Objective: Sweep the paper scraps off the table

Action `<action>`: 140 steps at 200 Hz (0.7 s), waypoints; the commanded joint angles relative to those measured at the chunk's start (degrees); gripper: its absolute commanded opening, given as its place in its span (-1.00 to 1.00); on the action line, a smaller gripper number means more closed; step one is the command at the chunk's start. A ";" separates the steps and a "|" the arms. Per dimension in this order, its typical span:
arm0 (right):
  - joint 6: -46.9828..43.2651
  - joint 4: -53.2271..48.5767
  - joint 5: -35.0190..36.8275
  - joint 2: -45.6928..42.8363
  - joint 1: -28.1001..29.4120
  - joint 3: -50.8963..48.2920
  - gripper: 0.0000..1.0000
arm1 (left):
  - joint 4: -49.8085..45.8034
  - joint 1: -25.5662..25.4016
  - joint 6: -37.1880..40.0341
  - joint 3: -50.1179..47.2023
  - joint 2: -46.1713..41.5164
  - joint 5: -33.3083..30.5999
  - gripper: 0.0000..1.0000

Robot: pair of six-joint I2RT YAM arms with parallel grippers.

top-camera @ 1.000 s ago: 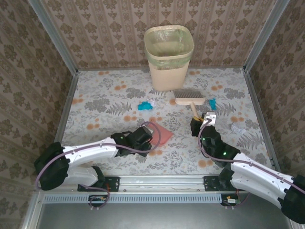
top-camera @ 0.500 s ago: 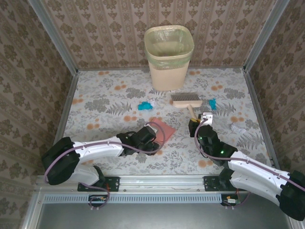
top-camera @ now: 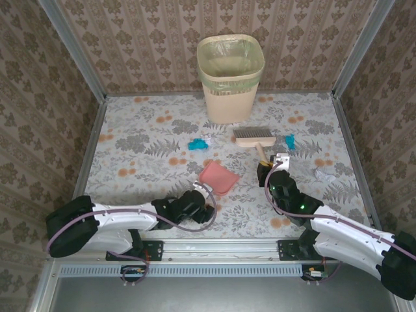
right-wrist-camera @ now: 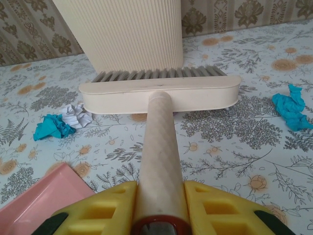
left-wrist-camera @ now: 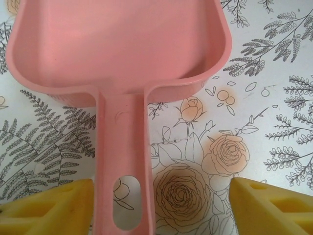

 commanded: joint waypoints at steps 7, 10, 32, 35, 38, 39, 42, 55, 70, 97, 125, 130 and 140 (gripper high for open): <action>-0.69 2.98 -0.33 0.03 -0.30 2.65 -1.00 | 7.59 -0.62 1.06 -2.94 0.60 -4.49 0.32; -0.65 2.92 -0.34 0.05 -0.29 2.65 -1.00 | 7.95 -0.62 1.08 -3.22 0.60 -4.51 0.29; -0.65 2.92 -0.40 0.05 -0.34 2.65 -1.00 | 9.55 -0.70 1.73 -3.98 0.91 -4.48 0.11; -0.63 2.96 -0.30 0.03 -0.30 2.65 -1.00 | 9.67 -0.71 1.79 -3.98 1.07 -4.37 0.08; -0.64 2.92 -0.38 0.07 -0.29 2.65 -1.00 | 9.64 -0.71 1.79 -3.98 1.19 -4.34 0.05; -0.62 2.92 -0.40 0.09 -0.29 2.65 -1.00 | 9.64 -0.71 1.82 -3.98 1.29 -4.37 0.04; -0.62 2.95 -0.35 0.03 -0.29 2.65 -1.00 | 9.78 -0.71 1.88 -3.98 1.42 -4.38 0.01; -0.52 2.92 -0.42 0.07 -0.29 2.65 -1.00 | 10.38 -0.71 1.81 -4.06 2.00 -4.41 -0.07; -0.59 3.00 -0.41 0.16 -0.30 2.67 -1.00 | 10.94 -0.71 1.65 -4.25 2.58 -4.43 -0.19; -0.69 3.01 -0.60 0.31 -0.34 2.72 -1.00 | 11.54 -0.71 1.51 -4.20 3.11 -4.41 -0.38; -0.73 2.87 -0.77 0.68 -0.29 2.91 -1.00 | 10.15 -0.71 1.31 -3.59 1.99 -4.80 -0.66; -0.77 2.85 -0.78 0.67 -0.32 2.99 -1.00 | 9.58 -0.66 1.15 -3.40 1.56 -4.92 -0.71; -0.86 2.75 -0.78 0.64 -0.30 3.00 -1.00 | 7.86 -0.62 0.87 -2.91 0.33 -5.73 -0.79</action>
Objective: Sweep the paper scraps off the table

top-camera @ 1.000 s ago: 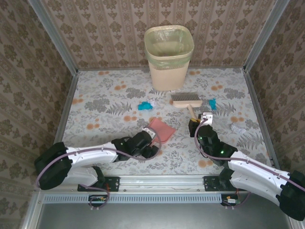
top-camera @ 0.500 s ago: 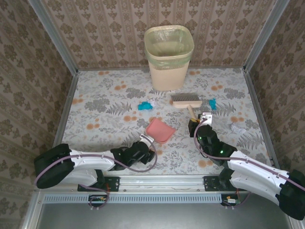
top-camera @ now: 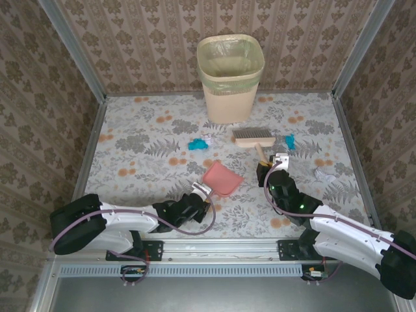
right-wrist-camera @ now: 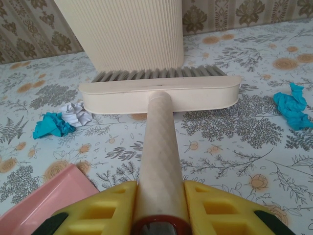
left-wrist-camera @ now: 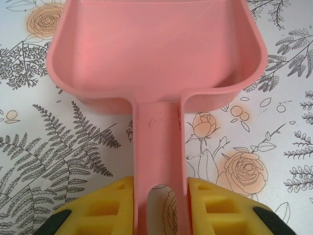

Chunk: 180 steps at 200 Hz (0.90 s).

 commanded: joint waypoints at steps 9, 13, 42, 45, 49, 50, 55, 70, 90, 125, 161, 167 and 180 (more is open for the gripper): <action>-0.95 2.82 -0.41 -0.02 -0.37 2.76 -1.00 | -4.74 -0.23 -1.06 1.28 -3.79 -2.96 -0.84; -0.93 2.81 -0.41 -0.09 -0.30 2.76 -1.00 | -6.01 -0.14 -1.31 1.65 -4.61 -3.24 -0.87; -1.29 2.78 -1.03 0.08 -0.30 2.96 -1.00 | -16.79 1.08 -2.59 4.37 -12.96 -3.70 -1.00; -1.26 2.81 -1.14 0.12 -0.29 3.01 -1.00 | -18.00 1.24 -2.83 4.57 -13.95 -3.54 -1.00; -1.43 2.80 -1.31 0.20 -0.29 3.10 -1.00 | -19.78 1.55 -3.15 4.95 -15.33 -3.42 -1.00; -1.45 2.75 -1.34 0.27 -0.29 3.15 -1.00 | -20.27 1.61 -3.21 5.06 -15.65 -3.42 -1.00; -1.60 2.70 -1.62 0.34 -0.33 3.32 -1.00 | -22.45 1.93 -3.73 5.52 -17.53 -3.33 -1.00; -1.91 2.35 -2.20 0.80 -0.27 3.93 -1.00 | -30.07 3.25 -5.78 7.12 -22.69 -3.02 -1.00; -2.05 1.06 -3.73 1.92 -0.16 5.57 -1.00 | -40.32 5.83 -7.86 9.40 -28.37 -2.12 -1.00; -2.61 -7.60 -7.37 5.87 0.67 13.11 -1.00 | -50.49 12.38 -7.03 11.88 -32.75 2.01 -1.00; -4.16 -21.52 -7.13 13.68 4.10 25.81 -1.00 | -46.36 16.81 -4.42 10.88 -28.75 6.02 -1.00; -4.66 -23.24 -6.89 15.21 4.97 27.79 -1.00 | -45.51 17.11 -3.97 10.64 -27.50 5.56 -1.00; -5.83 -26.55 -6.05 18.62 6.66 31.95 -1.00 | -43.60 17.97 -3.18 10.08 -24.40 4.64 -1.00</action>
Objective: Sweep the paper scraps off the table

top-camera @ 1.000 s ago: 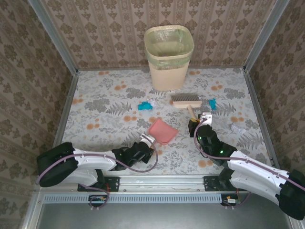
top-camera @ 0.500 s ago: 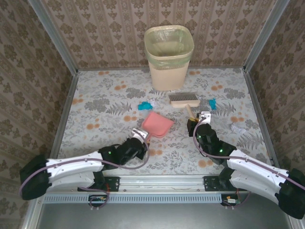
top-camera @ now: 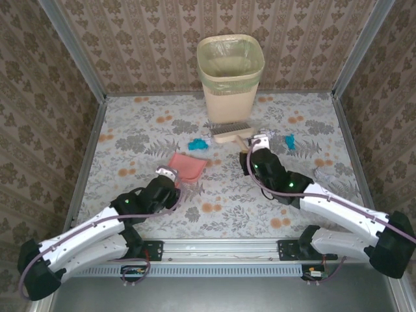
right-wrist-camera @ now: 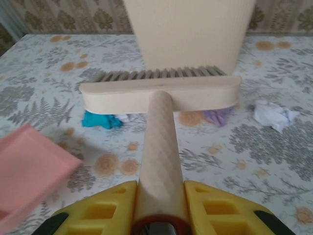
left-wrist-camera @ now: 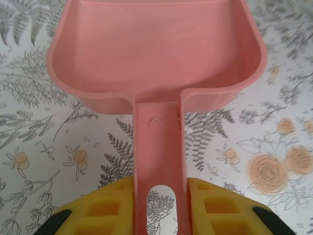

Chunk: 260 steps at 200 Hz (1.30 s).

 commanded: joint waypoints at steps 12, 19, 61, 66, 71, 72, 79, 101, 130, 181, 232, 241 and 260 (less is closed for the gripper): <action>-4.35 -11.41 2.00 7.61 4.08 10.61 -1.00 | 4.02 2.24 3.15 -0.81 5.64 1.72 -1.00; -5.61 -12.58 3.05 9.62 4.87 12.80 -1.00 | 5.28 2.64 3.75 -1.11 6.28 2.38 -1.00; -12.69 -19.49 9.16 22.97 6.87 26.61 -1.00 | 8.32 4.74 4.22 -2.60 6.67 5.02 -1.00; -13.55 -19.96 10.21 24.26 6.93 27.89 -1.00 | 8.37 5.02 4.11 -2.62 6.83 5.15 -1.00; -14.28 -20.27 10.99 25.40 7.06 28.97 -1.00 | 8.39 5.25 4.02 -2.70 6.92 5.43 -1.00; -14.39 -20.31 11.14 25.61 7.13 29.26 -1.00 | 8.41 5.30 4.02 -2.70 6.92 5.49 -1.00; -15.23 -20.44 12.27 27.04 7.14 30.34 -1.00 | 8.56 5.55 4.03 -2.71 7.17 5.94 -1.00; -17.54 -19.78 14.48 30.18 7.11 33.13 -1.00 | 8.76 5.77 4.01 -2.67 7.76 6.16 -1.00; -19.92 -21.48 15.42 34.03 7.11 36.78 -1.00 | 8.52 5.94 3.75 -2.19 9.07 6.00 -1.00; -24.03 -24.68 11.14 36.27 7.99 37.24 -1.00 | 7.66 6.02 3.39 -1.05 12.04 5.27 -1.00; -22.94 -27.40 5.39 30.45 9.62 30.67 -1.00 | 8.15 6.13 3.65 -0.60 13.53 4.94 -1.00; -23.01 -26.21 3.34 27.69 10.16 28.13 -1.00 | 8.18 6.13 3.66 -0.62 13.54 4.90 -1.00; -23.29 -25.05 0.14 22.99 11.41 24.17 -1.00 | 8.32 6.08 3.61 -0.77 13.04 4.94 -1.00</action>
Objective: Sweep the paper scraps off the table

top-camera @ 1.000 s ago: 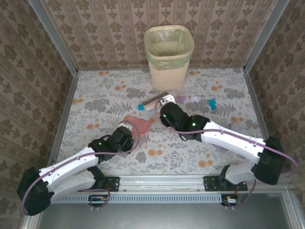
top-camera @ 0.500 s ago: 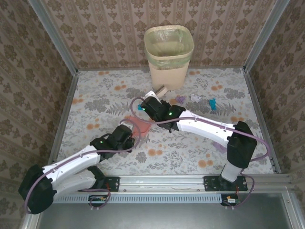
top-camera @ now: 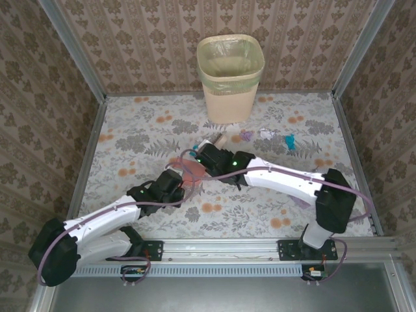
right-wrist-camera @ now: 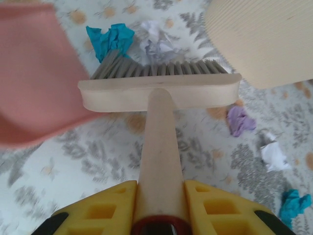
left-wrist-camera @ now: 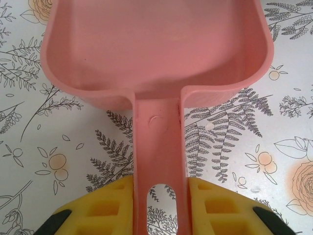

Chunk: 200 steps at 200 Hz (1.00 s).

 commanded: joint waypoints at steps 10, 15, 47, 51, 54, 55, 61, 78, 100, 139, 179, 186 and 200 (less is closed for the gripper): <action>-0.50 0.16 -4.79 -9.01 1.90 -4.88 -1.00 | -0.65 0.47 0.63 0.84 -0.46 -0.61 -1.00; -0.16 0.35 -4.92 -10.05 1.92 -5.50 -1.00 | -0.67 0.52 0.67 0.73 -0.69 -0.59 -1.00; 0.92 6.60 -3.67 -16.95 1.76 -9.63 -1.00 | -0.35 0.53 0.69 0.30 -1.76 -0.44 -1.00; 1.29 7.25 -2.93 -17.36 1.63 -9.80 -1.00 | -0.35 0.53 0.63 0.27 -1.77 -0.39 -1.00; 1.64 7.68 -2.37 -17.48 1.50 -9.83 -1.00 | -0.27 0.54 0.60 0.29 -1.81 -0.40 -1.00; 1.79 7.81 -2.14 -17.53 1.44 -9.82 -1.00 | -0.31 0.58 0.61 0.29 -1.79 -0.40 -1.00; 2.76 8.26 -0.95 -17.63 1.07 -9.60 -1.00 | -0.28 0.54 0.72 0.29 -1.76 -0.27 -1.00; 5.26 8.44 2.21 -16.68 -0.32 -7.64 -1.00 | -0.26 0.58 0.72 0.29 -1.76 -0.11 -1.00; 6.39 8.73 3.25 -14.00 -1.85 -4.61 -1.00 | -0.29 0.58 0.73 0.20 -1.86 0.04 -1.00; 5.78 7.15 4.10 -2.44 -2.70 4.28 -1.00 | -0.31 0.69 0.63 0.12 -2.03 0.19 -1.00; 3.44 3.89 4.41 7.74 -2.79 11.40 -1.00 | -0.35 0.63 0.40 0.12 -1.94 -0.05 -1.00; 3.55 3.13 3.82 8.52 -2.75 11.98 -1.00 | -0.43 0.64 0.33 0.12 -1.97 -0.21 -1.00; 3.44 1.64 1.77 8.34 -2.49 11.26 -1.00 | -0.63 0.65 0.24 0.12 -1.94 -0.34 -1.00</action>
